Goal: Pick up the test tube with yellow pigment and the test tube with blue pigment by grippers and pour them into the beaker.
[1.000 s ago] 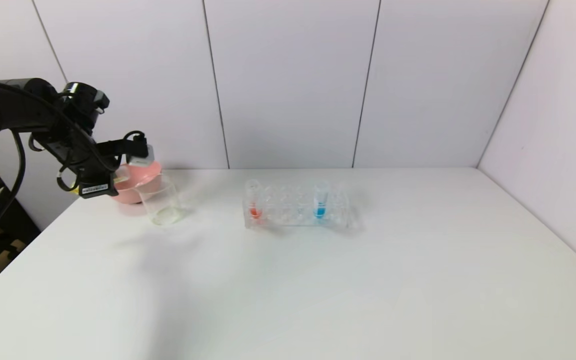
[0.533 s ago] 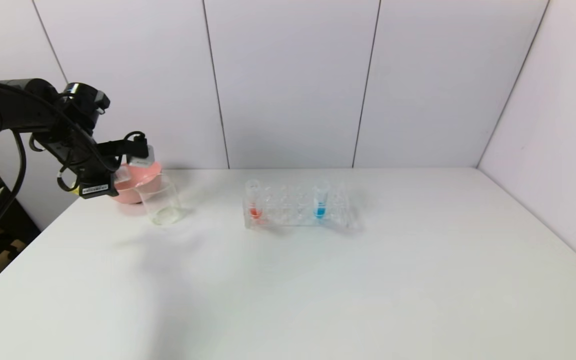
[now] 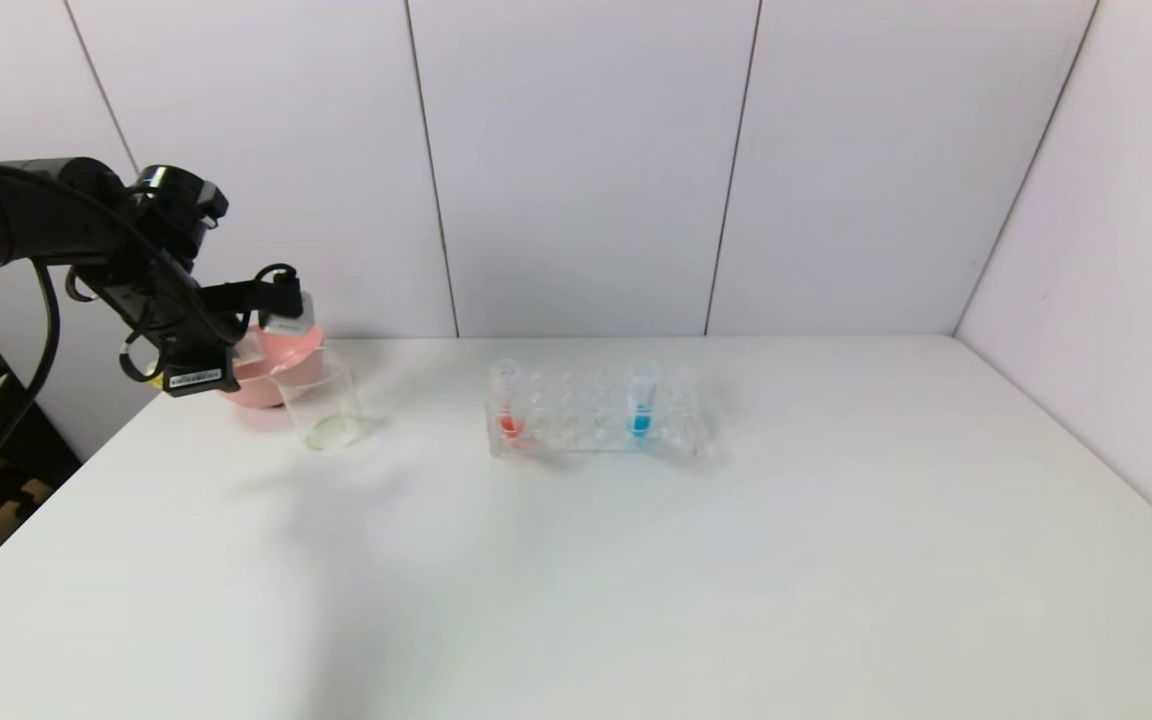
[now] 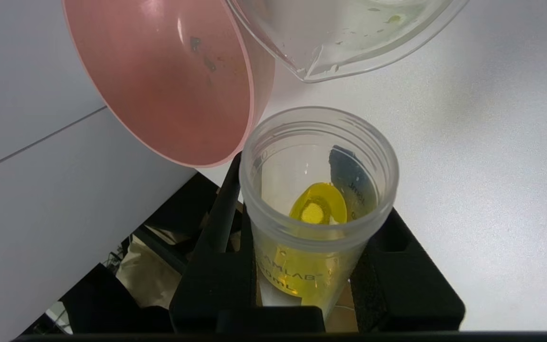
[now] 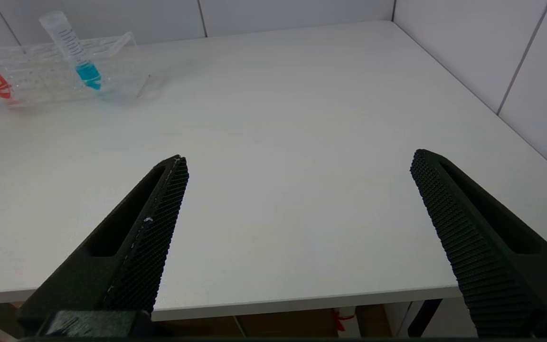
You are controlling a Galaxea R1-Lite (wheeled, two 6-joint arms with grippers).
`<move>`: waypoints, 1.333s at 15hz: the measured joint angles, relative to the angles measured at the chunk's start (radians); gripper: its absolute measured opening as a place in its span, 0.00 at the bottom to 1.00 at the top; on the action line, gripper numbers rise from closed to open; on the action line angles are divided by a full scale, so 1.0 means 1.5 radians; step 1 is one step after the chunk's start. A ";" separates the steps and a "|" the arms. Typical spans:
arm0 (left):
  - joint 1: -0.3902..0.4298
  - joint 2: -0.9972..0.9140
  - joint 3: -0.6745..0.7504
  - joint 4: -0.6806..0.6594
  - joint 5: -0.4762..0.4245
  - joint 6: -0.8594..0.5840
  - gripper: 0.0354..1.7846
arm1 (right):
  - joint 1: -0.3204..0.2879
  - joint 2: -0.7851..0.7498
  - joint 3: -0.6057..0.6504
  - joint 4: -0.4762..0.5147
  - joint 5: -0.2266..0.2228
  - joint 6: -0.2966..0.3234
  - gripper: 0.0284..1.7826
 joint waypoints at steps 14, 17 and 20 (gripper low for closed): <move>-0.028 0.017 0.000 -0.028 0.097 -0.004 0.29 | 0.000 0.000 0.000 0.000 0.000 0.000 0.96; -0.034 0.020 0.000 -0.032 0.113 -0.004 0.29 | 0.000 0.000 0.000 0.000 0.000 0.000 0.96; -0.038 0.023 0.000 -0.039 0.115 -0.004 0.29 | 0.000 0.000 0.000 0.000 0.000 0.000 0.96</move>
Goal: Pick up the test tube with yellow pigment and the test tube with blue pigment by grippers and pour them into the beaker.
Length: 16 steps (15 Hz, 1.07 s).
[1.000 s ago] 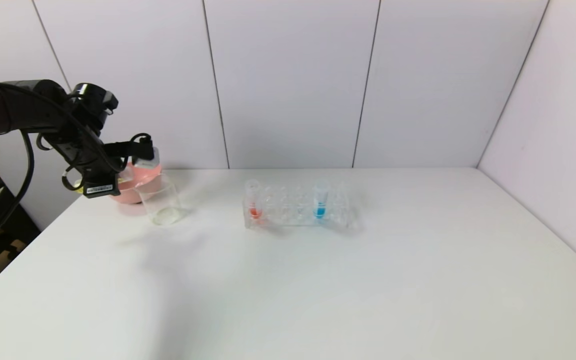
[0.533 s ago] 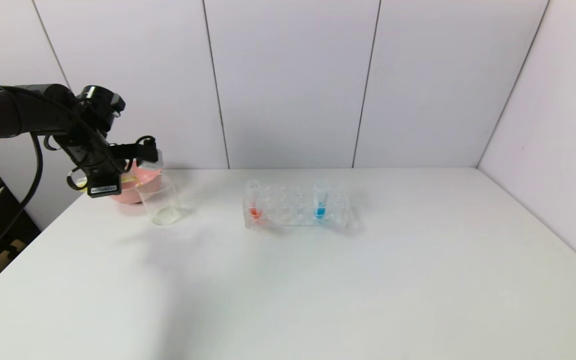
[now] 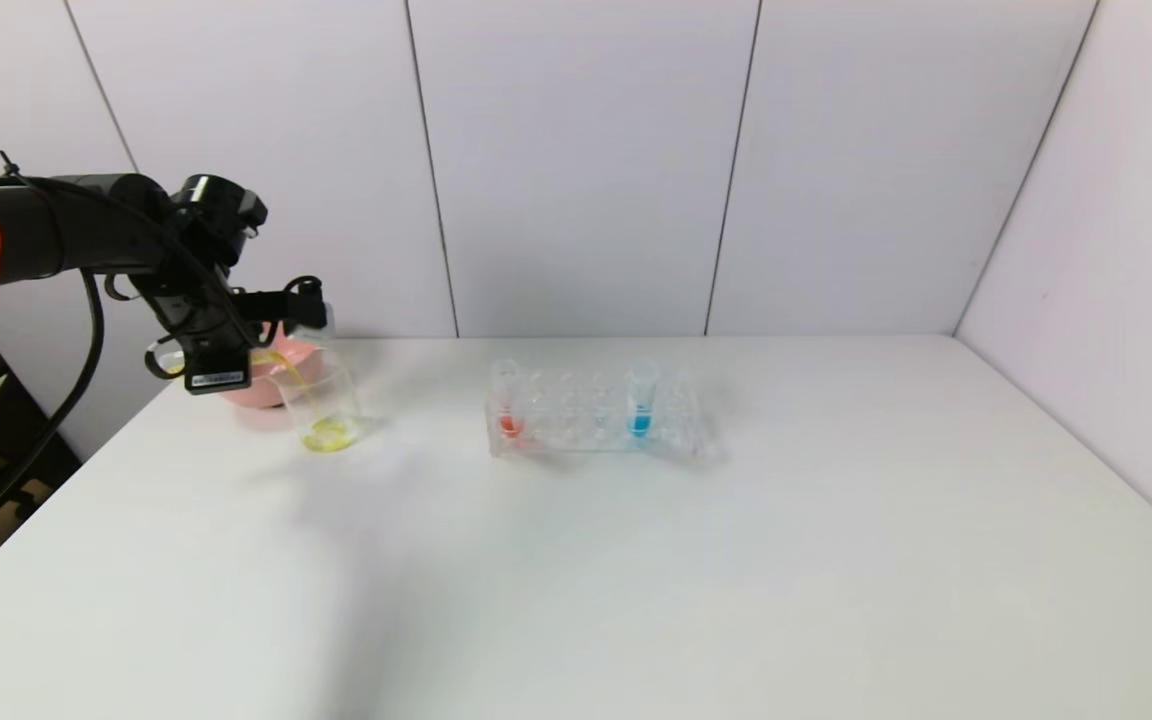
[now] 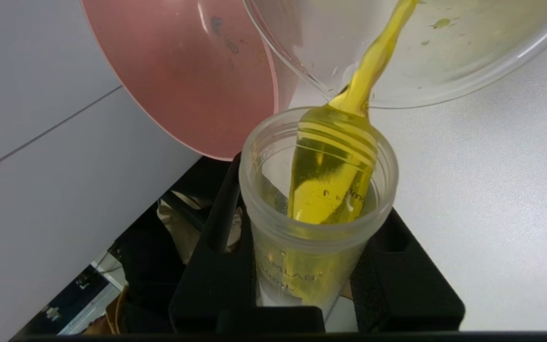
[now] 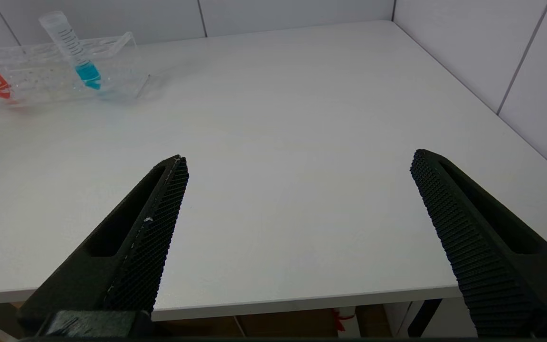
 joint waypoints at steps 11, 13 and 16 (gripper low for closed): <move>-0.011 0.001 0.000 0.003 0.039 0.008 0.29 | 0.000 0.000 0.000 0.000 0.000 0.000 0.96; -0.011 0.001 0.000 0.005 0.039 0.008 0.29 | 0.000 0.000 0.000 0.000 0.000 0.000 0.96; -0.011 0.001 0.000 0.006 0.047 0.008 0.29 | 0.000 0.000 0.000 0.000 0.000 0.000 0.96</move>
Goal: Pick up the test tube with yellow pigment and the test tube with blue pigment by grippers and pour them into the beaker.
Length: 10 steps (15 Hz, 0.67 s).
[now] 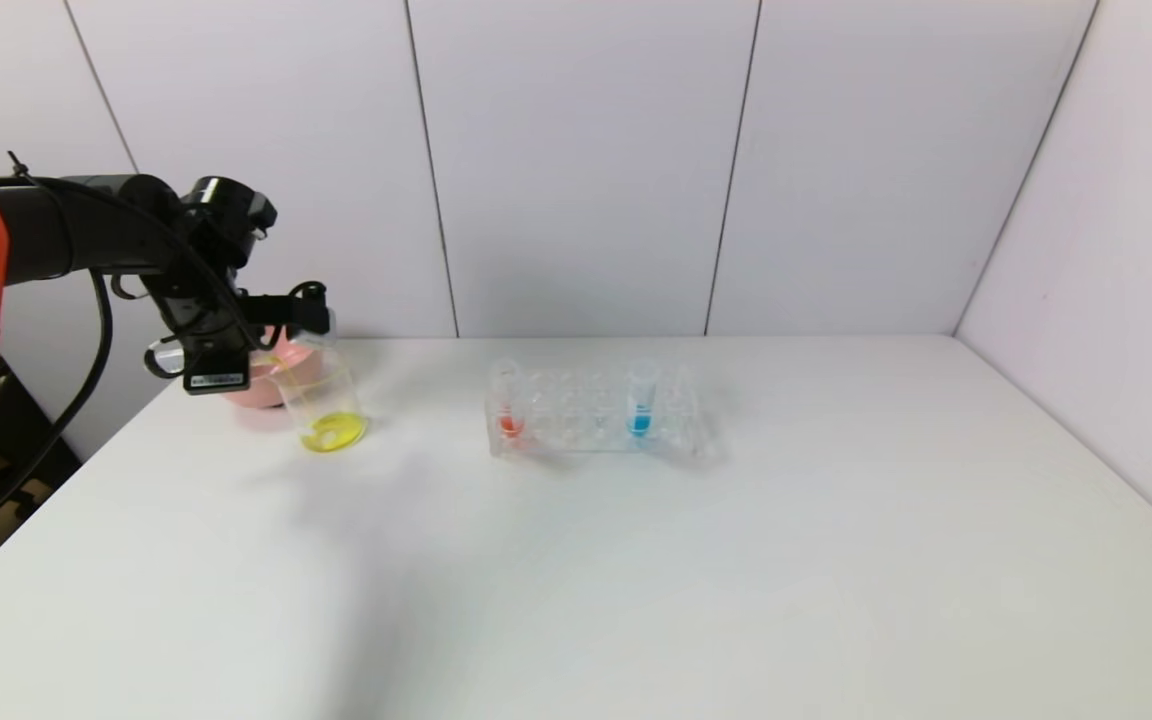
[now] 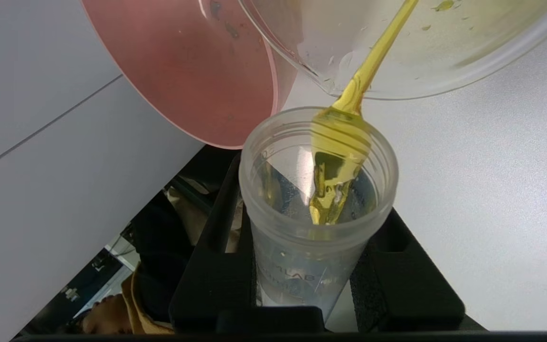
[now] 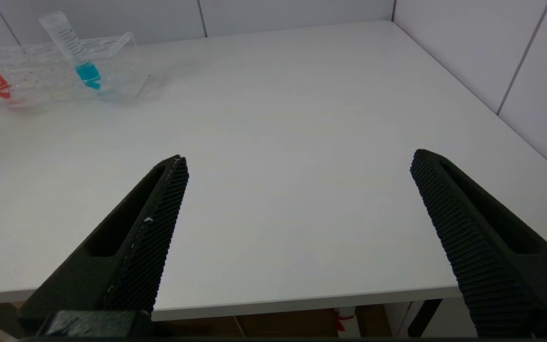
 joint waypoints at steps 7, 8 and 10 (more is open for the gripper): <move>-0.002 0.000 0.000 0.001 0.009 0.002 0.29 | 0.000 0.000 0.000 0.000 0.000 0.000 0.96; -0.002 0.000 0.000 0.002 0.009 0.002 0.29 | 0.000 0.000 0.000 0.000 0.000 0.000 0.96; -0.002 -0.001 0.000 0.002 0.009 0.002 0.29 | 0.000 0.000 0.000 0.000 0.000 0.000 0.96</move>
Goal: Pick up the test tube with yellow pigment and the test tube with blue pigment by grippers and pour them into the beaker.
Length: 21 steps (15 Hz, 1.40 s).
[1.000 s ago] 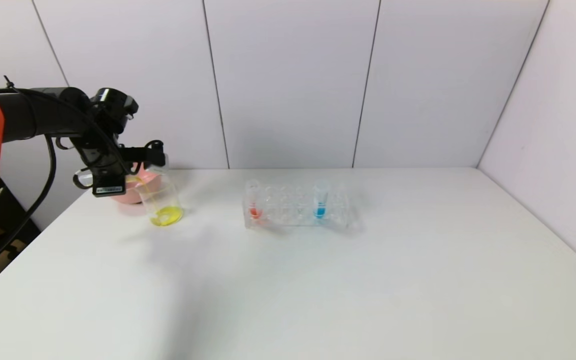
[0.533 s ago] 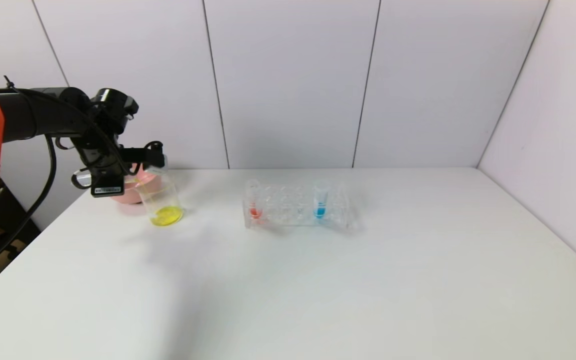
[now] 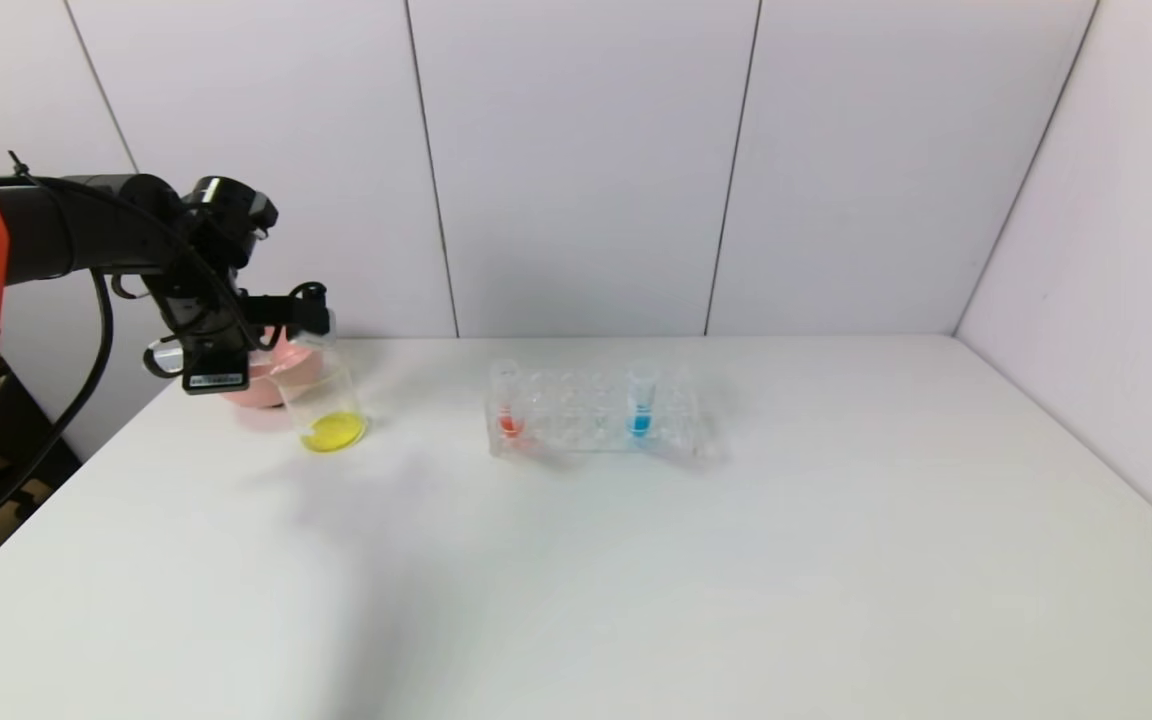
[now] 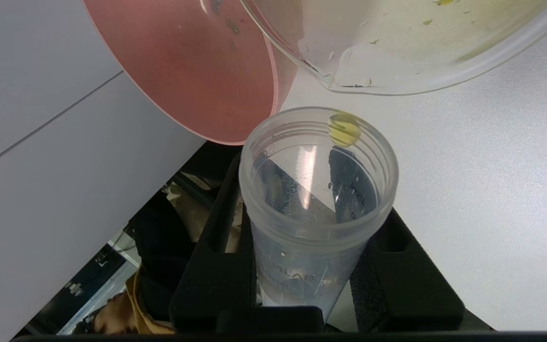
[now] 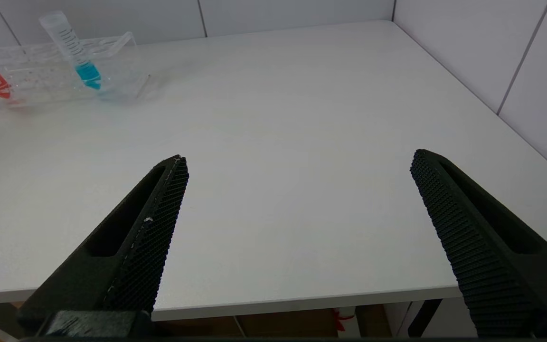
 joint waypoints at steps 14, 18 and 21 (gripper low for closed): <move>0.003 -0.017 0.000 -0.009 -0.023 -0.015 0.29 | 0.000 0.000 0.000 0.000 0.000 0.000 0.96; 0.023 -0.057 0.000 -0.034 -0.144 -0.188 0.29 | 0.000 0.000 0.000 0.000 0.000 0.000 0.96; 0.027 -0.075 0.001 -0.053 -0.251 -0.384 0.29 | 0.000 0.000 0.000 0.000 0.000 0.000 0.96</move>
